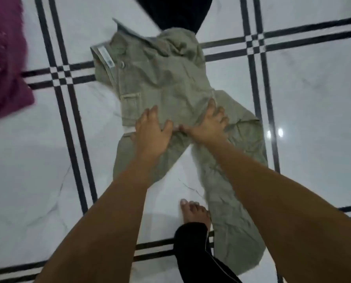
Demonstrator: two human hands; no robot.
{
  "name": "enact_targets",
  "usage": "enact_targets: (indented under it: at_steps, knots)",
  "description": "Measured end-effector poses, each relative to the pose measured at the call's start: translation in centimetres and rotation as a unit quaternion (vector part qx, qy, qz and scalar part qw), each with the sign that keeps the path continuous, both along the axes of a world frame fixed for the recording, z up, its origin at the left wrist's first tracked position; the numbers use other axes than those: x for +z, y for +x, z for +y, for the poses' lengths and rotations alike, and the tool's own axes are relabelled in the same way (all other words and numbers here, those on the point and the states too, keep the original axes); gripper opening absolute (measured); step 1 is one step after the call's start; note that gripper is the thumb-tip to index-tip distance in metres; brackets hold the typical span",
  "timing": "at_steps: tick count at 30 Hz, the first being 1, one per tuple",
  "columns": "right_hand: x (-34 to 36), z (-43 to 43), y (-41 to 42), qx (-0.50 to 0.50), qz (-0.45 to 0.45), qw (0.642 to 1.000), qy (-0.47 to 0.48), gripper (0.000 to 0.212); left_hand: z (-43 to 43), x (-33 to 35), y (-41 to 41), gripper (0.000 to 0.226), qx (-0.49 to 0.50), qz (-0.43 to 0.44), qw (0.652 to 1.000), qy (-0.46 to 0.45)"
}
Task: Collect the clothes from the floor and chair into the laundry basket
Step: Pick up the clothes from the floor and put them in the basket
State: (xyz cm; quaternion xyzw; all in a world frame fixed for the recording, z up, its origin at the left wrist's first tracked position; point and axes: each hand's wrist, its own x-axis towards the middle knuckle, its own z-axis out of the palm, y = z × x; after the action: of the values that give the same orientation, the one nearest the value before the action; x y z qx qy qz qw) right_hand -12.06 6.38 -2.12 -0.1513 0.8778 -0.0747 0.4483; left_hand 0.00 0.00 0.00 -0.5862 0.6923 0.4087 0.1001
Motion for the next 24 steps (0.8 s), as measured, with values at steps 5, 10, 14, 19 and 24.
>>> enact_targets:
  at_steps: [5, 10, 14, 19, 24]
  knots:
    - [-5.1, -2.2, 2.6, 0.021, 0.062, 0.998, 0.014, 0.128, -0.9, -4.9, 0.8, 0.068, 0.058, 0.027, 0.998, 0.007]
    - [-2.8, -3.9, 5.3, -0.028, -0.002, 0.998, -0.060, 0.051, -1.6, -2.8, 3.6, 0.062, 0.123, 0.044, 0.991, 0.033]
    - [5.1, -7.1, 5.7, -0.062, -0.050, 0.995, -0.066, 0.027, -4.4, 3.2, 6.0, 0.054, 0.187, 0.053, 0.981, 0.014]
    - [17.6, -15.1, 7.5, -0.040, -0.091, 0.988, -0.119, 0.034, -11.3, 13.4, 10.1, 0.053, 0.276, 0.084, 0.957, -0.019]
    - [25.2, -24.4, 10.6, -0.024, -0.058, 0.987, -0.149, 0.023, -20.2, 19.9, 14.7, 0.054, 0.328, 0.104, 0.939, -0.020]
